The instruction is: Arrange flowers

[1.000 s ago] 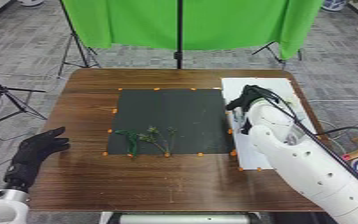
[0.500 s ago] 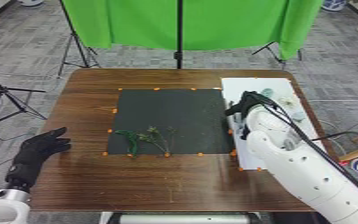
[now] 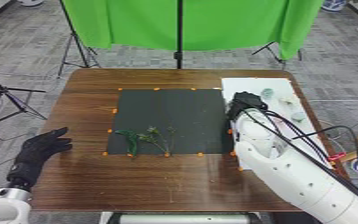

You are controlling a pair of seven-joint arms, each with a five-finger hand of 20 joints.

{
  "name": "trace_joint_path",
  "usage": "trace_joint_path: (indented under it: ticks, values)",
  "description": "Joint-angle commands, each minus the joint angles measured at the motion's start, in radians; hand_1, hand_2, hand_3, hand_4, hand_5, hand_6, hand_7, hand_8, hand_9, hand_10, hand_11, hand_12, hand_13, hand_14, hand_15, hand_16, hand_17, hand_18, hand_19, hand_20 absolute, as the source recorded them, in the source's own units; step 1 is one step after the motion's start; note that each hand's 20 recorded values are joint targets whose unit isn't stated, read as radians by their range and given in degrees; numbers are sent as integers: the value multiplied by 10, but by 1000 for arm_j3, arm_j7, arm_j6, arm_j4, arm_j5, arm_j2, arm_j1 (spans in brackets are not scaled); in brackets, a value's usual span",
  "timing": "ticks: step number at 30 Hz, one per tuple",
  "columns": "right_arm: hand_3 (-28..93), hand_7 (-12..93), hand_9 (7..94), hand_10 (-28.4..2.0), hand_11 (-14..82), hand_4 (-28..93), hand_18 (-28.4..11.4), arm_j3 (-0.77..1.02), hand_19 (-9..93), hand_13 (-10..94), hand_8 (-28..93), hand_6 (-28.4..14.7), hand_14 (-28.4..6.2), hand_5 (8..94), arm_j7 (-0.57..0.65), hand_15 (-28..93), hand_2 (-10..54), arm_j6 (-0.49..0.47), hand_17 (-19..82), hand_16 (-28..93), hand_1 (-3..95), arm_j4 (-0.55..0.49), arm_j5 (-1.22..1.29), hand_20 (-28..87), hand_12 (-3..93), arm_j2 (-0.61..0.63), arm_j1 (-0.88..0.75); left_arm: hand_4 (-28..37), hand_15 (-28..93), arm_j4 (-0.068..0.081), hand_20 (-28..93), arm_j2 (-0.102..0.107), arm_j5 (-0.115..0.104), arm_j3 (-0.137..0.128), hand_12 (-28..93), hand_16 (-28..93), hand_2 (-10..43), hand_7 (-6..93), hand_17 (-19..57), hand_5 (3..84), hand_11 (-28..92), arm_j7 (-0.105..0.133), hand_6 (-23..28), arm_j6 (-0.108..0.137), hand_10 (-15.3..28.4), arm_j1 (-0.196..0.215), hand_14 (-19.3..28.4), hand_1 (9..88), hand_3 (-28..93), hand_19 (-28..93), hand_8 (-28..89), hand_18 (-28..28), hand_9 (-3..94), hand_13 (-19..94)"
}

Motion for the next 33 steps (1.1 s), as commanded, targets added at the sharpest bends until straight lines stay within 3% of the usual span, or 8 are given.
trace_joint_path:
  ticks: [1,9,19,25,33]
  values:
    - [485,177,910,-127,409,-32,-97,-49,932,937,164,-59,-20,827,-38,629,-95,34,719,278,547,39,62,525,282,-37,-63,-279,280,0,211,-13,0,-2,130,-9,117,70,92,483,224,-6,84,-5,157,10,206,277,625,186,-54,149,494,411]
    - [556,226,921,-113,436,2,-98,11,932,937,215,-50,-11,847,-81,667,-95,184,740,263,570,-3,84,538,284,-21,-93,-278,283,1,212,-16,0,-4,129,-8,117,69,90,482,224,-7,84,-4,157,11,207,278,625,189,-54,150,494,411]
    - [576,258,926,-114,460,39,-100,135,932,937,228,-54,-9,847,-133,698,-95,416,757,248,559,-187,145,561,280,-11,-154,-277,286,0,211,-14,0,-4,130,-8,117,69,89,483,224,-8,85,-6,157,10,207,278,627,189,-54,150,494,410]
    - [579,266,929,-114,466,48,-97,155,932,937,225,-56,-3,848,-164,704,-95,448,762,240,559,-267,214,563,276,-36,-216,-276,286,-3,212,-15,1,-7,130,-8,116,69,87,483,224,-8,85,-9,157,15,207,279,628,190,-54,151,493,409]
    - [574,272,929,-113,467,53,-94,136,932,937,220,-57,1,846,-161,704,-95,364,765,233,561,-302,208,559,270,-79,-282,-275,287,-5,213,-11,2,-13,130,-9,116,69,86,483,224,-10,85,-12,157,16,207,280,626,190,-54,152,493,409]
